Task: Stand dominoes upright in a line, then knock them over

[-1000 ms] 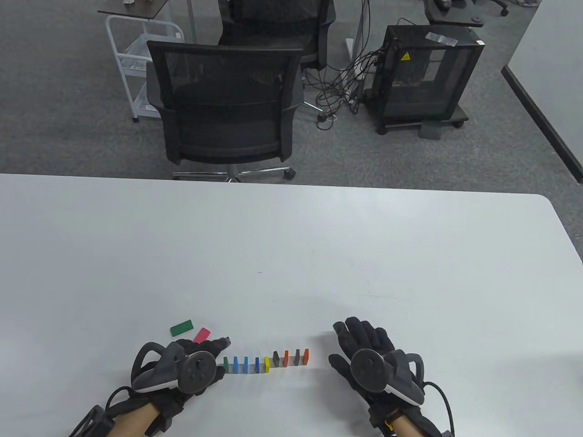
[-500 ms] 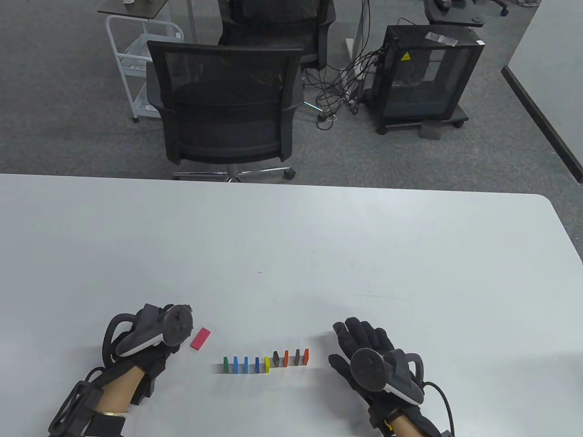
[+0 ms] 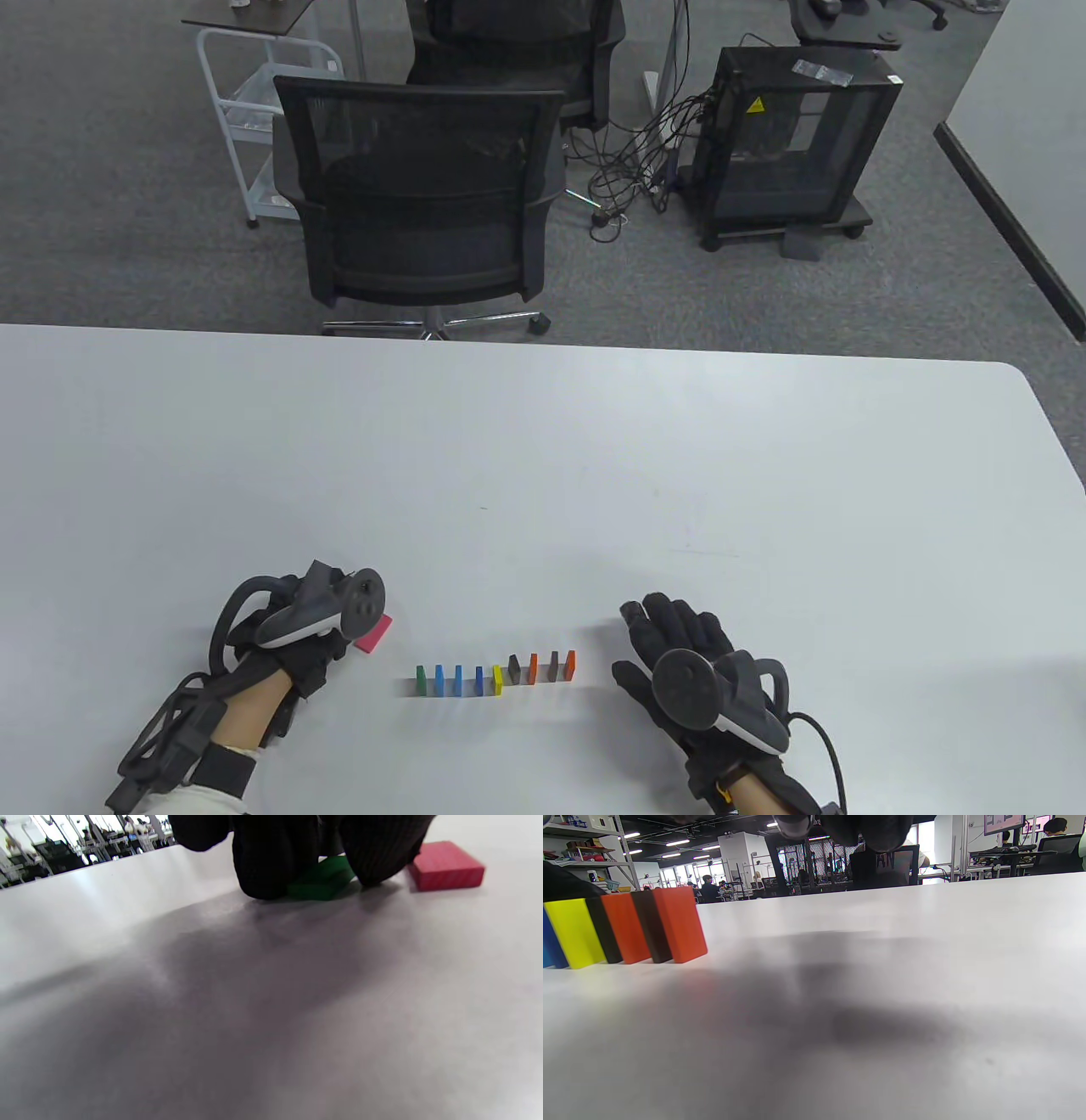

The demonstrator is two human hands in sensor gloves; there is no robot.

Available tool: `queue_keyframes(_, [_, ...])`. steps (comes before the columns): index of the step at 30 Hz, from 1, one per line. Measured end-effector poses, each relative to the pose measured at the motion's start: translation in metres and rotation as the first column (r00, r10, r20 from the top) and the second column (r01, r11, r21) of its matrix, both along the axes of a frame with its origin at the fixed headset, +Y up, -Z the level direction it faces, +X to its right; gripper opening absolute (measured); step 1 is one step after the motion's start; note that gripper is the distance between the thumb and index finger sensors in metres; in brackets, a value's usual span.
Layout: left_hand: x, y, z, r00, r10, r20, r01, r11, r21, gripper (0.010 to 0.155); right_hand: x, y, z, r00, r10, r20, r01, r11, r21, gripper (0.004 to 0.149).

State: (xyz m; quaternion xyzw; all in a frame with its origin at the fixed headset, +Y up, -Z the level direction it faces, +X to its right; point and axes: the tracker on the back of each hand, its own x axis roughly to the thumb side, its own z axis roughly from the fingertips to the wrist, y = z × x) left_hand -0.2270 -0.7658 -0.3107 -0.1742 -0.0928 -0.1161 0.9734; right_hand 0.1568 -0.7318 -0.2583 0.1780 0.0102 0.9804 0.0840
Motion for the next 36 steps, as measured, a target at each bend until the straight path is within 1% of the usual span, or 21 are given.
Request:
queue_keyframes(3, [0.004, -0.001, 0.002, 0.999, -0.028, 0.026, 0.027, 0.999, 0.036, 0.055, 0.000, 0.000, 0.000, 1.000, 0.000, 0.001, 0.000, 1.000, -0.002, 0.070])
queue_keyframes(7, [0.004, 0.002, 0.005, 0.999, -0.023, 0.037, 0.021, 0.999, 0.046, 0.061, 0.000, 0.000, 0.000, 1.000, 0.001, 0.001, -0.001, 1.000, -0.005, 0.070])
queue_keyframes(10, [0.000, 0.007, 0.010, 0.998, 0.046, 0.050, -0.049, 0.996, 0.069, 0.065, 0.000, 0.000, 0.000, 1.000, 0.000, 0.000, 0.000, 1.000, -0.005, 0.070])
queue_keyframes(11, [-0.001, 0.011, 0.013, 0.996, 0.070, 0.061, -0.076, 0.993, 0.094, 0.066, 0.000, 0.000, 0.000, 1.000, 0.000, 0.000, 0.000, 1.000, -0.005, 0.070])
queue_keyframes(14, [-0.004, 0.022, 0.023, 0.989, 0.120, 0.091, -0.134, 0.978, 0.161, 0.062, 0.000, 0.000, -0.001, 1.000, 0.001, 0.001, -0.001, 1.000, -0.007, 0.070])
queue_keyframes(16, [-0.005, 0.029, 0.030, 0.980, 0.163, 0.117, -0.183, 0.964, 0.192, 0.059, 0.000, 0.000, 0.000, 1.000, 0.003, 0.002, -0.003, 1.000, -0.007, 0.070])
queue_keyframes(19, [-0.005, 0.037, 0.042, 0.963, 0.214, 0.162, -0.246, 0.944, 0.220, 0.058, 0.000, 0.000, -0.001, 1.000, 0.002, 0.003, -0.002, 1.000, -0.007, 0.070])
queue_keyframes(25, [0.001, 0.040, 0.061, 0.931, 0.287, 0.224, -0.333, 0.920, 0.207, 0.055, 0.001, 0.000, -0.001, 1.000, -0.001, 0.005, 0.001, 1.000, 0.000, 0.070])
queue_keyframes(30, [0.006, 0.037, 0.067, 0.912, 0.326, 0.250, -0.375, 0.910, 0.179, 0.053, 0.001, 0.000, -0.001, 1.000, -0.003, 0.008, 0.003, 1.000, 0.006, 0.070])
queue_keyframes(36, [0.012, 0.025, 0.071, 0.901, 0.337, 0.273, -0.376, 0.921, 0.104, 0.052, 0.002, 0.000, -0.001, 1.000, -0.005, 0.008, 0.005, 1.000, 0.008, 0.070])
